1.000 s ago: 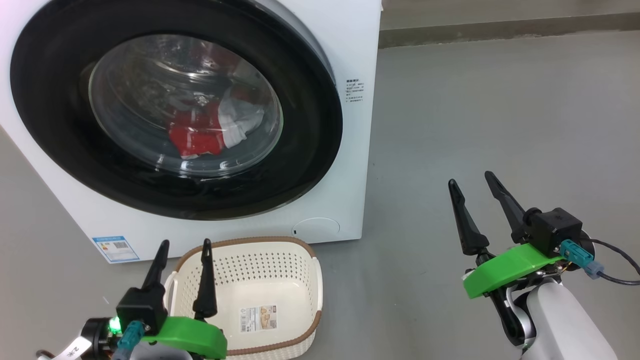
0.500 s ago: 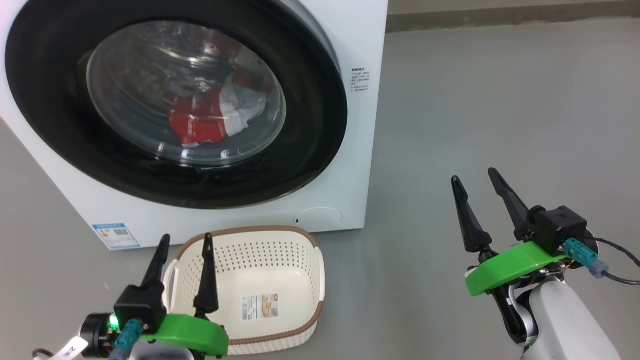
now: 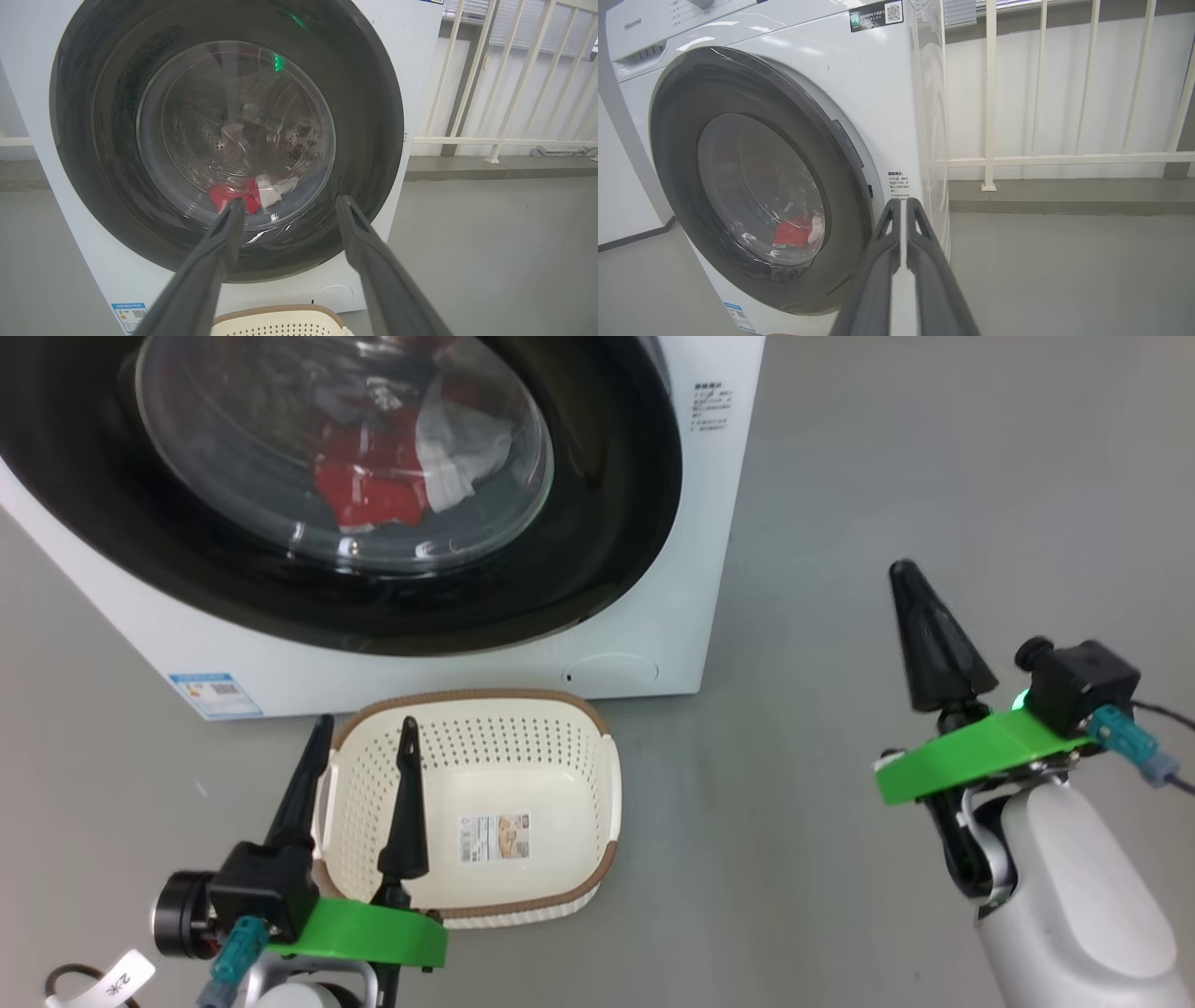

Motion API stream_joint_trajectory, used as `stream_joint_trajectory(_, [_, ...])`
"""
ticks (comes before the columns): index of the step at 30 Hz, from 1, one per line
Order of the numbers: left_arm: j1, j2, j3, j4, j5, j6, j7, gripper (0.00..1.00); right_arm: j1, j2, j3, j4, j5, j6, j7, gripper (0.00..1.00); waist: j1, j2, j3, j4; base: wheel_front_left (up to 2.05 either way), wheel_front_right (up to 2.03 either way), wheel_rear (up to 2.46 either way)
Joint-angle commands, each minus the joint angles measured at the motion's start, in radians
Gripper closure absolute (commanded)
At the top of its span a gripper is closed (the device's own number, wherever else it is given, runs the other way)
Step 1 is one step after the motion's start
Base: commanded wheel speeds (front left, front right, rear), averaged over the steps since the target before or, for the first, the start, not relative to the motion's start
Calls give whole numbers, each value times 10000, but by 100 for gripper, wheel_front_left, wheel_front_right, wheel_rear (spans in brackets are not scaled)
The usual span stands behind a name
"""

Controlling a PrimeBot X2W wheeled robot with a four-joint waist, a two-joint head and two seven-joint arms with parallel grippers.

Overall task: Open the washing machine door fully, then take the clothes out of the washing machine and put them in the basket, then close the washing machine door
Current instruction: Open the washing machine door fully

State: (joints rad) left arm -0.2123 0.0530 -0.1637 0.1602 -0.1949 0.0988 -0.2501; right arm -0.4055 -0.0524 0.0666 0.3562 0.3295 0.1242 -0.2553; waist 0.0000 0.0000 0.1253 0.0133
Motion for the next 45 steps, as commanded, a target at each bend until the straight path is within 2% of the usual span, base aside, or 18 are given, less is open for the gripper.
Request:
stream_joint_trajectory(1, [-344, 175, 245, -359, -8, 27, -98, 0, -417, 22, 104, -291, 123, 65, -65, 100, 0, 0, 353, 217, 0, 0, 0])
stream_joint_trajectory(7, [-436, 161, 37, -772, -19, -2, -90, 0, -1273, 22, -53, -37, 956, 65, -65, 100, 0, 0, 824, 491, 0, 0, 0])
stream_joint_trajectory(11, [-521, 154, -68, -923, -18, -3, -91, 0, -1976, 22, 115, 505, 2428, 65, -65, 100, 0, 0, 1160, 630, 0, 0, 0])
stream_joint_trajectory(19, [-716, 124, -294, -899, -34, -9, -84, 0, -3291, 22, 394, 1224, 3824, 65, -65, 100, 0, 0, 1808, 878, 0, 0, 0])
stream_joint_trajectory(26, [-961, 100, -371, -902, -87, -61, -104, 0, -4445, 22, 935, 2035, 5773, 65, 12, 100, 0, 0, 2300, 1064, 0, 0, 0])
stream_joint_trajectory(36, [-1148, 66, -541, -925, -42, -96, -114, 0, -6000, 22, 1031, 2796, 8467, 65, 1331, 100, 0, 0, 2791, 1437, 0, 0, 0])
stream_joint_trajectory(45, [-1201, 40, -603, -998, -22, -153, -115, 0, -7048, -94, 432, 3562, 9824, 65, 2795, 100, 0, 0, 3070, 1738, 0, 0, 0])
